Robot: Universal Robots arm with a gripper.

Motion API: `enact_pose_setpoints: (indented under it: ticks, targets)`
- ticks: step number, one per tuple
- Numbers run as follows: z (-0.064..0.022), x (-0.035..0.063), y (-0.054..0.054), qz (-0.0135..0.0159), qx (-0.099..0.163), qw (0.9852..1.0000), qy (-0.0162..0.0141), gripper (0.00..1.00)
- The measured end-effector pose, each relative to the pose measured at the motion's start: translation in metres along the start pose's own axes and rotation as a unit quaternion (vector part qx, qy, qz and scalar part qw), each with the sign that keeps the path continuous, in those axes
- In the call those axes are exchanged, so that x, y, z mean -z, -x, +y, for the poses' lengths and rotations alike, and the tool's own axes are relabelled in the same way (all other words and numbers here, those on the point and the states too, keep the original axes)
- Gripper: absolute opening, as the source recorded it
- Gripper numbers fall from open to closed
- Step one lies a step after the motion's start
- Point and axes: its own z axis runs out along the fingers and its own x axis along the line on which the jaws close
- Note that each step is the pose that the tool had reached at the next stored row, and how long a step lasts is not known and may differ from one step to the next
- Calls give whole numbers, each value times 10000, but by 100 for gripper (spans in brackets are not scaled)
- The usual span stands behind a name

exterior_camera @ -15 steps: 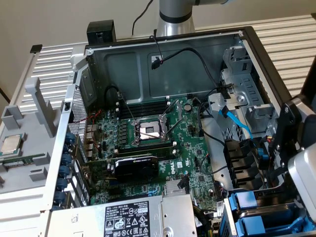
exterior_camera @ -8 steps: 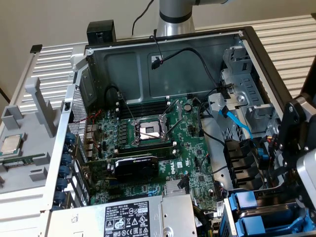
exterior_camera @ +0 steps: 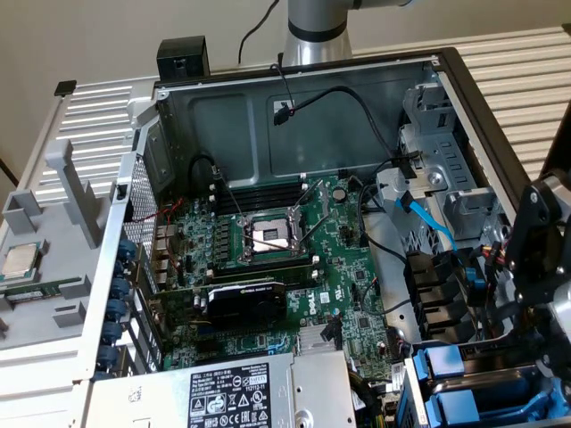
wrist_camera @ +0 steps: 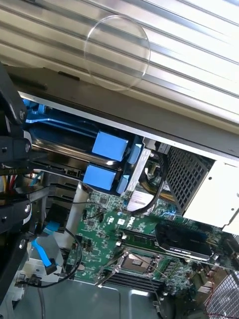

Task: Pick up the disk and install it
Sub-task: 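Insert the first disk wire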

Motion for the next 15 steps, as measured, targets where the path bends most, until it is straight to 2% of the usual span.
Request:
enact_pose_setpoints:
  ticks: [6,12,13,15]
  targets:
    - [-11,-15,-11,-28,3,10000,22,34]
    - [-11,-15,-15,-82,14,10000,27,34]
    - [-10,-14,-19,-95,16,10000,26,31]
    - [-7,-9,-27,-122,19,9999,26,18]
